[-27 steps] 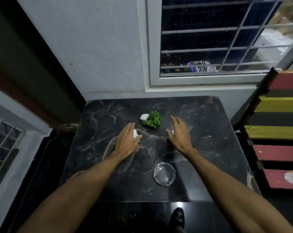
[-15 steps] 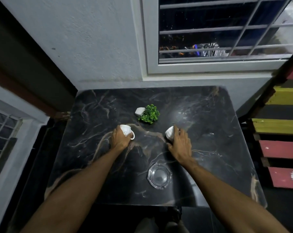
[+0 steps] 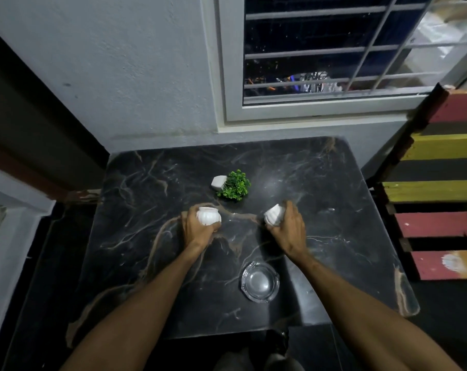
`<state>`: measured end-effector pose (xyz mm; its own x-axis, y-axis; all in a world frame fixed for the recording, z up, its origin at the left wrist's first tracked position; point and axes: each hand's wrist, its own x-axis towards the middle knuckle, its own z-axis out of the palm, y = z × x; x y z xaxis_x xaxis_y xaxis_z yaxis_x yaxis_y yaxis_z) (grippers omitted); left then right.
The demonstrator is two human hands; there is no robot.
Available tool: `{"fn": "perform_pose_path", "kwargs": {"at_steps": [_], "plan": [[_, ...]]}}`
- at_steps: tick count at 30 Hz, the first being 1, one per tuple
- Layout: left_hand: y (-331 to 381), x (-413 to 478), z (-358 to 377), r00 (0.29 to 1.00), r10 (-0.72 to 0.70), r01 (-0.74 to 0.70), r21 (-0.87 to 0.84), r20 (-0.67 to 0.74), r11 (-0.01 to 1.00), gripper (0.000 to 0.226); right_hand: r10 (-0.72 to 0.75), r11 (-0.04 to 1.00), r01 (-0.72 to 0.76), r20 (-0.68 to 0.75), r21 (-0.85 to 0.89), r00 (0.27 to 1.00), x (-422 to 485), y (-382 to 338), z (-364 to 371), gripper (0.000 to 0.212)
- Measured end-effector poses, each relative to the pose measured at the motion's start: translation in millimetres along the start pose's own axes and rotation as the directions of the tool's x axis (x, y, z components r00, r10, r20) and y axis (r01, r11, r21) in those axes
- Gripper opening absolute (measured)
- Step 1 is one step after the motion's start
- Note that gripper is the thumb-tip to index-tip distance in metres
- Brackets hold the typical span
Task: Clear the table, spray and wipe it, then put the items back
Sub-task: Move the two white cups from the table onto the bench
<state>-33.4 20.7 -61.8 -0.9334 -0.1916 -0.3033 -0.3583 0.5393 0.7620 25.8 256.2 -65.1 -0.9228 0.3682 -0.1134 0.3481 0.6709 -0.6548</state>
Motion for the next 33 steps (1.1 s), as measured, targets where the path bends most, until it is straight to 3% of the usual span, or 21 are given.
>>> {"fn": "perform_pose_path", "kwargs": {"at_steps": [3, 6, 10, 15, 21, 26, 33], "plan": [[12, -18, 12, 0.995, 0.091, -0.089, -0.062, 0.03, 0.994, 0.064, 0.002, 0.997, 0.0, -0.025, 0.078, 1.0, -13, -5, -14, 0.073], [39, -38, 29, 0.983, 0.157, -0.144, -0.136, 0.094, 0.98, 0.068, 0.032, 0.985, -0.016, -0.089, 0.172, 0.996, -22, -3, -36, 0.055], [77, -60, 64, 0.954, 0.243, -0.204, -0.219, 0.174, 0.954, 0.078, 0.098, 0.95, -0.029, -0.207, 0.312, 0.973, -33, 18, -69, 0.053], [129, -91, 136, 0.862, 0.371, -0.275, -0.296, 0.346, 0.915, 0.081, 0.189, 0.92, -0.041, -0.349, 0.39, 0.918, -34, 68, -127, 0.054], [180, -130, 251, 0.779, 0.413, -0.305, -0.289, 0.472, 0.907, 0.072, 0.326, 0.884, -0.096, -0.455, 0.457, 0.829, -27, 159, -203, 0.055], [234, -169, 362, 0.789, 0.395, -0.336, -0.207, 0.47, 0.919, 0.068, 0.475, 0.808, -0.165, -0.459, 0.566, 0.751, -12, 266, -259, 0.053], [283, -205, 552, 0.819, 0.368, -0.337, -0.15, 0.441, 0.93, 0.073, 0.55, 0.77, -0.282, -0.37, 0.573, 0.749, 54, 442, -327, 0.058]]}}
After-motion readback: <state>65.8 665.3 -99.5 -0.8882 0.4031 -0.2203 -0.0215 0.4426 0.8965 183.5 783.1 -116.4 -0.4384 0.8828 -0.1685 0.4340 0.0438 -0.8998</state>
